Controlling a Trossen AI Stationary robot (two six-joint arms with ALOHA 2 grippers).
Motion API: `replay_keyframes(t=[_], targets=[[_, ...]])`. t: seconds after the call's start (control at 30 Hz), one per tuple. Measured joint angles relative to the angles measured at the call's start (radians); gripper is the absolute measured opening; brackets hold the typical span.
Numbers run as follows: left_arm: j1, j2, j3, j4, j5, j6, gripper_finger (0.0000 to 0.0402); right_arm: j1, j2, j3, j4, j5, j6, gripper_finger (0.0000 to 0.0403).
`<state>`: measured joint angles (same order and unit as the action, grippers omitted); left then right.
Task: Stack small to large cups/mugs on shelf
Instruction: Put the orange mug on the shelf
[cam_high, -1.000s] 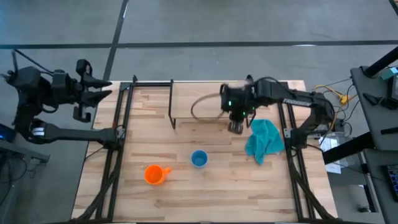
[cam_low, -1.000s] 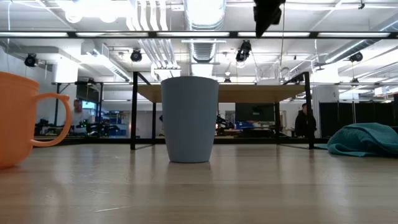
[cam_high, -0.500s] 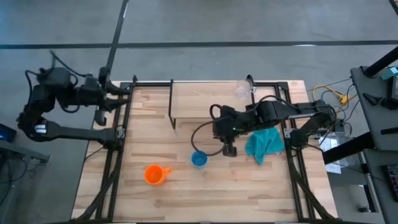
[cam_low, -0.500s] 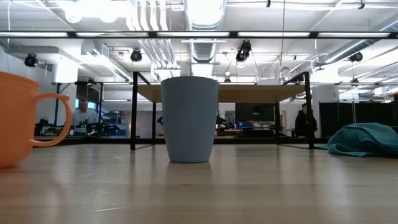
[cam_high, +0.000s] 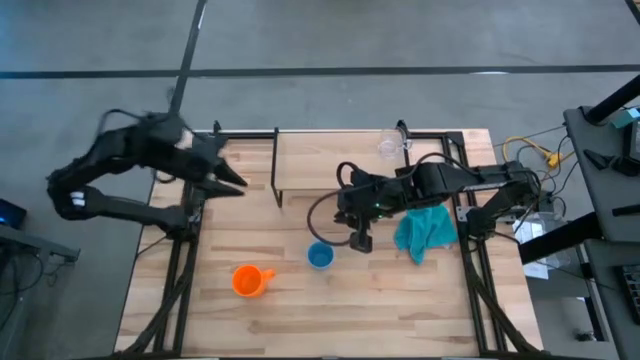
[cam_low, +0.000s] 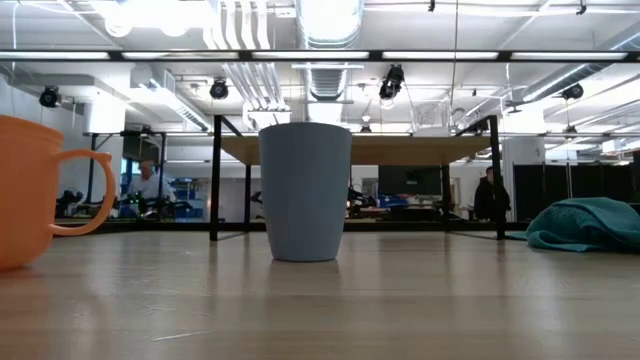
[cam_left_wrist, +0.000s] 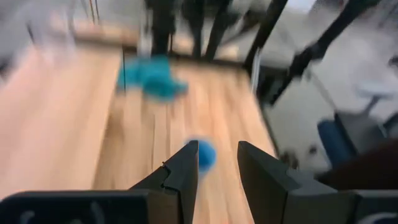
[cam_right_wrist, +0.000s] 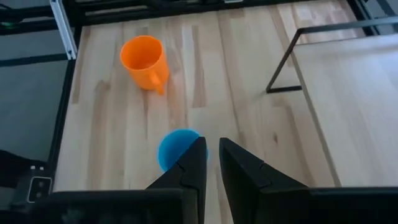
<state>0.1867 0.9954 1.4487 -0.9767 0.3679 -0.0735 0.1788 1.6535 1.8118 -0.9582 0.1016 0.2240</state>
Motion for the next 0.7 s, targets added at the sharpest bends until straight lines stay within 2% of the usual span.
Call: replay_keyframes(t=[0.2,0.33,0.5,0.7], targets=[[0.001,0.098,-0.03,-0.293,0.004,0.003,0.0099,0.008,0.0,0.0,-0.069,0.0,0.015,0.0041],[0.001,0.1,-0.078,-0.404,0.054,0.008,0.0099,0.012,0.0,0.0,-0.117,0.0,0.014,0.0041],[-0.017,0.075,-0.139,-0.372,0.073,-0.05,0.0099,0.011,0.0,0.0,-0.132,0.001,0.011,0.0041],[-0.09,0.07,-0.239,-0.367,0.067,-0.051,0.0099,0.011,0.0,0.0,-0.133,0.004,0.011,0.0041]])
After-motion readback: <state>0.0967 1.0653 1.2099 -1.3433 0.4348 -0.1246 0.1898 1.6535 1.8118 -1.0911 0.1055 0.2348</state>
